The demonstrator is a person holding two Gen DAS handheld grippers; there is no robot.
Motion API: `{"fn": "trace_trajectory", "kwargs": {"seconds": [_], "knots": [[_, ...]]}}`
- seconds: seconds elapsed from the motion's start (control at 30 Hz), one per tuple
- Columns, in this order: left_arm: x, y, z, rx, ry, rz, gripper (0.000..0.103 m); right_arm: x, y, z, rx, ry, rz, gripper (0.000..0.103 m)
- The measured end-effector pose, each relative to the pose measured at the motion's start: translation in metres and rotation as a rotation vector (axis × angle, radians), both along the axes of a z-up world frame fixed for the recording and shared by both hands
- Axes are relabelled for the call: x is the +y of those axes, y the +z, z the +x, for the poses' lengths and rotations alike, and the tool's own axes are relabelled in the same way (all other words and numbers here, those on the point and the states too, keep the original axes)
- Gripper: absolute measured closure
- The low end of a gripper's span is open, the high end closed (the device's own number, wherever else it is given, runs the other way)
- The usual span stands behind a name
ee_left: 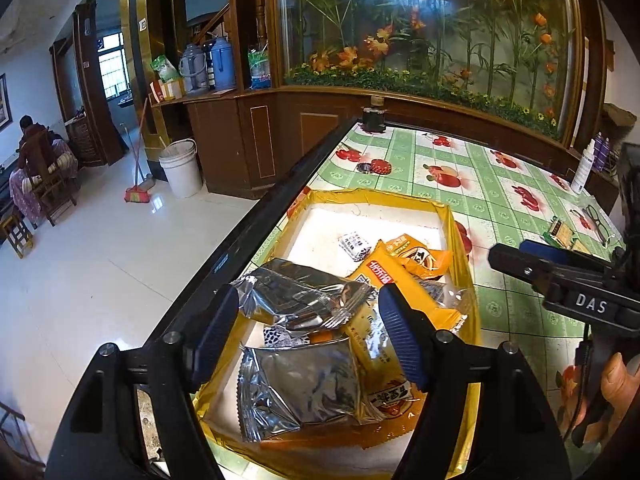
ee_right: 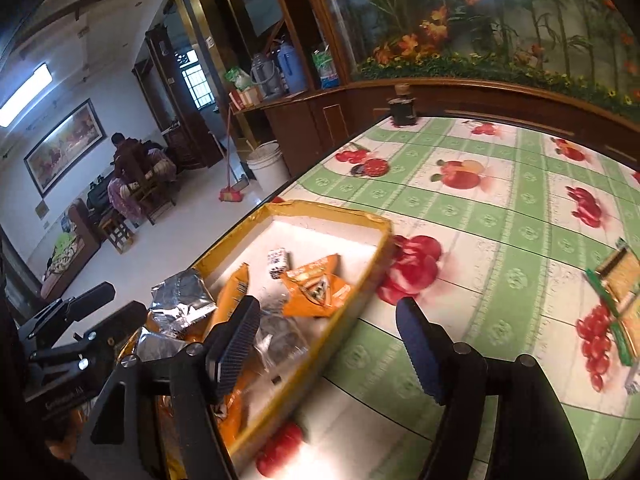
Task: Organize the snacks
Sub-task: 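Move both open grippers back toward the cracker packs on the table, then grasp a WEIDAN cracker pack with the right gripper while the left gripper grasps the other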
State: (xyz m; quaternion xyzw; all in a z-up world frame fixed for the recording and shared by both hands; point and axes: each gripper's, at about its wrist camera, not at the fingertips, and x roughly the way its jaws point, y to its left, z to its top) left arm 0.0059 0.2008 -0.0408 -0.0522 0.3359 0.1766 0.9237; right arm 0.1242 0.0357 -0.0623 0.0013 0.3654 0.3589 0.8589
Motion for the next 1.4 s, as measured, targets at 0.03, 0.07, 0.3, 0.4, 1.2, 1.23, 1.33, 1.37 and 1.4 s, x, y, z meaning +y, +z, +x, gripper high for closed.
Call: {"fn": "trace_trajectory", "kwargs": {"seconds": [0.03, 0.07, 0.3, 0.4, 1.2, 1.23, 1.33, 1.37, 1.4], "knots": [[-0.002, 0.001, 0.0, -0.001, -0.005, 0.0, 0.03, -0.008, 0.0, 0.0, 0.001, -0.011, 0.003, 0.03], [-0.004, 0.002, 0.001, -0.002, -0.009, -0.002, 0.03, -0.016, 0.0, -0.001, 0.0, -0.02, 0.004, 0.03], [-0.029, 0.008, 0.007, -0.014, -0.07, -0.018, 0.025, -0.086, -0.009, -0.004, 0.0, -0.133, -0.008, 0.026], [-0.046, 0.008, 0.015, -0.007, -0.11, -0.016, 0.025, -0.116, -0.017, 0.001, 0.02, -0.188, -0.012, 0.026], [-0.176, -0.008, 0.08, 0.095, -0.413, -0.035, 0.025, -0.24, -0.043, 0.042, 0.02, -0.369, -0.086, 0.031], [-0.18, -0.009, 0.086, 0.101, -0.42, -0.04, 0.025, -0.238, -0.044, 0.046, 0.022, -0.364, -0.092, 0.033], [-0.188, -0.014, 0.107, 0.124, -0.438, -0.063, 0.025, -0.234, -0.049, 0.055, 0.036, -0.356, -0.109, 0.038], [-0.189, -0.016, 0.114, 0.13, -0.438, -0.069, 0.025, -0.233, -0.05, 0.058, 0.044, -0.35, -0.109, 0.039], [-0.191, -0.018, 0.122, 0.141, -0.438, -0.076, 0.025, -0.231, -0.052, 0.06, 0.049, -0.345, -0.116, 0.039]]}}
